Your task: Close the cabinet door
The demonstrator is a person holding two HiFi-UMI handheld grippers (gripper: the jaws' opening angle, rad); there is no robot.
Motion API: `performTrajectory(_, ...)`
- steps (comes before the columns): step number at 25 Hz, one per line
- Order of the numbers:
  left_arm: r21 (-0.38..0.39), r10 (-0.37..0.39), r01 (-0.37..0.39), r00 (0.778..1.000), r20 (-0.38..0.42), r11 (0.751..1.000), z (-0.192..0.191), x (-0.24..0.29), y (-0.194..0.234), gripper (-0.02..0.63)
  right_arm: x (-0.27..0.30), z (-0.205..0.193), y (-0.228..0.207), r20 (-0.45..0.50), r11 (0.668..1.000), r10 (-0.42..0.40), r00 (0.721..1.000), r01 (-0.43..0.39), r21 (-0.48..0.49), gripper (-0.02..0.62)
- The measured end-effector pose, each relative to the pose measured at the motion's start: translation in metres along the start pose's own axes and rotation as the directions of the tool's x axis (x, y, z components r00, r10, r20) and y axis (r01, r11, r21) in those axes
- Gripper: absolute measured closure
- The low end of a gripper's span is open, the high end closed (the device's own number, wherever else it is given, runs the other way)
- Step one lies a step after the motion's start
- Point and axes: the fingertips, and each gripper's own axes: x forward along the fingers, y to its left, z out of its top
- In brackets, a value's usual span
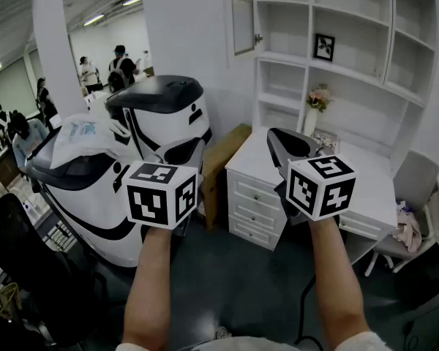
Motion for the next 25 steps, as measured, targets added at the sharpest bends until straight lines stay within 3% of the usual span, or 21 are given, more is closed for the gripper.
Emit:
performTrajectory(10,0.008,-0.038,0.038,0.999,0.001,0.999,-0.010,0.010,0.023,0.606,0.029,-0.006,0.014,0.008,0.999,-0.033,0.999,0.033,0.001,0.589)
performTrajectory(14,0.005,-0.047,0.047,0.999,-0.002,0.999,-0.015,0.012,0.034,0.606,0.039,-0.009,0.020,0.001,0.999,-0.048,0.999,0.048,-0.008,0.540)
performTrajectory(25,-0.011,-0.040,0.040,0.999,0.004,0.999,-0.020,0.019,0.060,0.606,0.067,-0.007,0.031,0.007,0.999,-0.036,0.999,0.036,-0.023,0.480)
